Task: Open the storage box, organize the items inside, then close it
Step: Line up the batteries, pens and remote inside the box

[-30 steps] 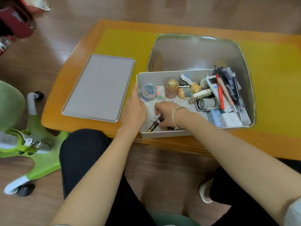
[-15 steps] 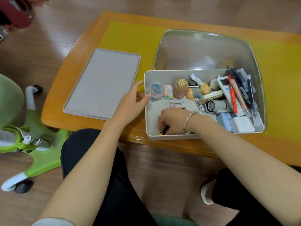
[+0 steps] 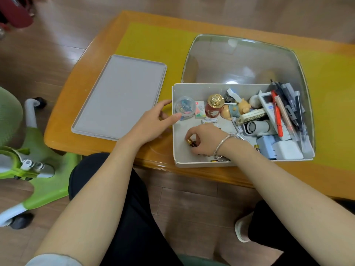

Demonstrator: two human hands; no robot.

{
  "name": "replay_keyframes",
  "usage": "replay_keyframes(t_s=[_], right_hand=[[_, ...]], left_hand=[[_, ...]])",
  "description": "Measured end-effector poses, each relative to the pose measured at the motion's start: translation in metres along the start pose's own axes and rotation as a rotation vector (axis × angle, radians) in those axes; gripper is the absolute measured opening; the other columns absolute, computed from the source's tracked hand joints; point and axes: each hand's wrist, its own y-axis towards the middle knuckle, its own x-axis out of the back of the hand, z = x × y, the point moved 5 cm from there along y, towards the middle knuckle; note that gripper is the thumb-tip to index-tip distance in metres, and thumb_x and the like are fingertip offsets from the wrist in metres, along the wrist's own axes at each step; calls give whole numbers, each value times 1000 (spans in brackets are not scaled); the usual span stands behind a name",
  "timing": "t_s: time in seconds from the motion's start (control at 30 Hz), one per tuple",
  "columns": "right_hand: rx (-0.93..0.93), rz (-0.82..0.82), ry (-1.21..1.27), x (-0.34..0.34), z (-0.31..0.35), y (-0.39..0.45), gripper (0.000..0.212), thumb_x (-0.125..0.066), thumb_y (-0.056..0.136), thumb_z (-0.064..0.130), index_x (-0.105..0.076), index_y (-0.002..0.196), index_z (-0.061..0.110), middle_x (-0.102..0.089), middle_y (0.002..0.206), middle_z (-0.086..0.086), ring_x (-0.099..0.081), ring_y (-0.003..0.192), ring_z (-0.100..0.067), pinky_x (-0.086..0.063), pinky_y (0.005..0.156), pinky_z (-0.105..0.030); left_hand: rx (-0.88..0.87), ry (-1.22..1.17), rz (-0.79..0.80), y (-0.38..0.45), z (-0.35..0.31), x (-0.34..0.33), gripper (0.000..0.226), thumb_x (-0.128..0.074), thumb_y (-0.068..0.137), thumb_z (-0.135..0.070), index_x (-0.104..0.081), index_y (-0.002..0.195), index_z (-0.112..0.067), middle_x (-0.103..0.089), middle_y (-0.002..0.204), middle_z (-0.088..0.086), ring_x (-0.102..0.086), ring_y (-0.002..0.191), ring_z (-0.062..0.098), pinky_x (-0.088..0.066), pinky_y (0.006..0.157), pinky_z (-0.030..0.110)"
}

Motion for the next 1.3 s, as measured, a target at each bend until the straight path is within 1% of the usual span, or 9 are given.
replay_keyframes(t_s=[0.17, 0.27, 0.37, 0.5, 0.6, 0.77, 1.0, 1.17, 1.3], right_hand=[[-145, 228, -81, 6, -22, -17, 8, -68, 75, 14, -68, 80, 20, -60, 63, 9, -52, 36, -3, -41, 36, -14], [-191, 279, -173, 11, -34, -28, 11, -66, 77, 17, -74, 85, 20, -60, 54, 12, -53, 44, -3, -48, 48, -16], [-173, 124, -154, 15, -33, -24, 19, -62, 85, 25, -73, 99, 19, -57, 74, 6, -52, 68, -12, -44, 69, -23], [-176, -40, 129, 11, -21, -16, 25, -59, 90, 30, -66, 112, 20, -47, 64, 14, -47, 54, -1, -40, 56, -14], [-196, 17, 190, -1, -18, -14, 17, -62, 88, 27, -66, 104, 21, -50, 67, 10, -57, 56, -7, -44, 51, -14], [-300, -137, -12, 5, -34, -15, 11, -67, 81, 20, -66, 92, 19, -62, 91, 0, -59, 93, -22, -45, 77, -26], [-378, -6, 443, -14, -17, -8, 20, -75, 79, 23, -59, 86, 16, -69, 64, -8, -68, 52, -19, -57, 50, -29], [-338, 27, 473, -19, -11, -6, 25, -74, 80, 17, -60, 101, 16, -71, 65, -6, -70, 57, -21, -60, 61, -34], [-315, 34, 513, -21, -8, -5, 26, -70, 81, 8, -59, 104, 14, -71, 66, -8, -70, 59, -24, -60, 63, -38]], left_hand=[[-7, 24, -2, 2, 2, -1, 66, -54, 84, -64, -33, 142, -40, -61, 91, -12, -58, 79, -14, -47, 48, 10], [-8, 29, -6, 3, 3, -1, 67, -54, 83, -65, -34, 141, -40, -62, 88, -12, -60, 77, -7, -47, 48, 11], [-10, 25, -8, 4, 3, -2, 67, -57, 83, -63, -35, 141, -38, -61, 86, -12, -60, 77, -10, -48, 47, 12], [-8, -2, -20, 5, 3, -1, 70, -62, 81, -58, -37, 142, -34, -62, 82, -14, -62, 74, -10, -49, 46, 14], [-5, -4, -12, 5, 3, -2, 72, -63, 80, -58, -36, 143, -34, -62, 82, -14, -62, 73, -9, -48, 46, 13], [6, 1, -3, 2, -1, 0, 79, -61, 75, -66, -35, 143, -36, -61, 84, -14, -59, 74, -14, -46, 47, 9], [22, 62, 11, -1, -5, 1, 91, -52, 64, -77, -36, 144, -36, -62, 90, -12, -64, 80, 7, -51, 65, 19], [34, 11, 64, -2, -5, 4, 100, -53, 56, -80, -37, 145, -36, -70, 88, -10, -68, 76, 4, -52, 63, 17], [25, -35, 50, 1, -2, 3, 86, -64, 69, -67, -39, 144, -32, -72, 81, -10, -68, 74, -1, -49, 53, 10]])
